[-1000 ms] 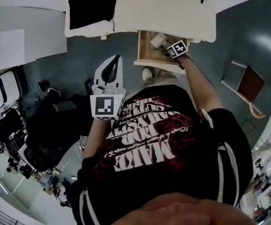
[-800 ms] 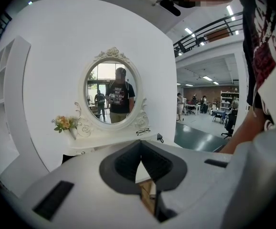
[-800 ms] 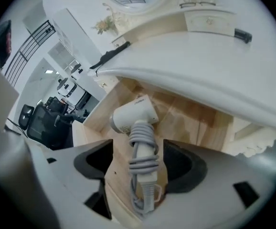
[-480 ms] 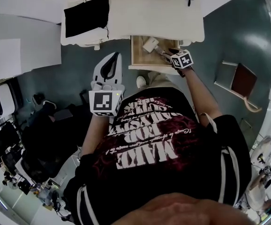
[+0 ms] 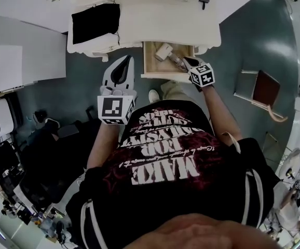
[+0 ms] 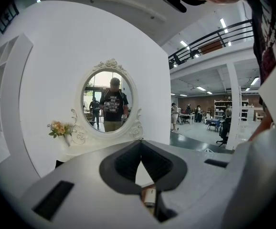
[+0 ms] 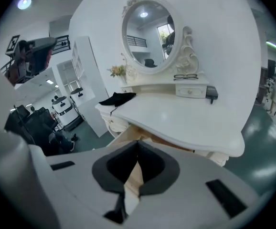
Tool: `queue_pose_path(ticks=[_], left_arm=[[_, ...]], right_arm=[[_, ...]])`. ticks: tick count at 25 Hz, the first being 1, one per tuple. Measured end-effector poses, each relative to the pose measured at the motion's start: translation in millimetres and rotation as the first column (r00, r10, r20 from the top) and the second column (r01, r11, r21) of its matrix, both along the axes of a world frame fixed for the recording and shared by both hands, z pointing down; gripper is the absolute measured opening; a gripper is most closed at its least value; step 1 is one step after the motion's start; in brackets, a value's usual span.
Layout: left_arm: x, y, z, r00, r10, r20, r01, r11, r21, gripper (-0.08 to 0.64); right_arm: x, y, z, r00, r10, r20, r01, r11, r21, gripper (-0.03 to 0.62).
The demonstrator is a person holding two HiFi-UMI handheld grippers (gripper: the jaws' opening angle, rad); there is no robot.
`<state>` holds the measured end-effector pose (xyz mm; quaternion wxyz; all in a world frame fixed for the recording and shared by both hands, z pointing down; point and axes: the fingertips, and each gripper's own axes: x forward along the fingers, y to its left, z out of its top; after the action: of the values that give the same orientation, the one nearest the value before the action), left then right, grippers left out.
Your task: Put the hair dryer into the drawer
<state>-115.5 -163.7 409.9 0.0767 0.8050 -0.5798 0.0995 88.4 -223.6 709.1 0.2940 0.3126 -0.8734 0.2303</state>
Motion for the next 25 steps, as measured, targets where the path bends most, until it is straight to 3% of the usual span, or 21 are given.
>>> queue_pose_path(ticks=[15,25], left_arm=[[-7,26,-18,0.999,0.021,-0.040,-0.018,0.997,0.074,0.002],[-8,38,-40,0.998,0.055,0.011,-0.056,0.989,0.135,0.002]], right_arm=[[-22,23,-149,0.986,0.034,0.163,-0.077,0.960,0.269,0.005],[-34,44,-238,0.972,-0.012,0.236,-0.081,0.921,0.380,0.005]])
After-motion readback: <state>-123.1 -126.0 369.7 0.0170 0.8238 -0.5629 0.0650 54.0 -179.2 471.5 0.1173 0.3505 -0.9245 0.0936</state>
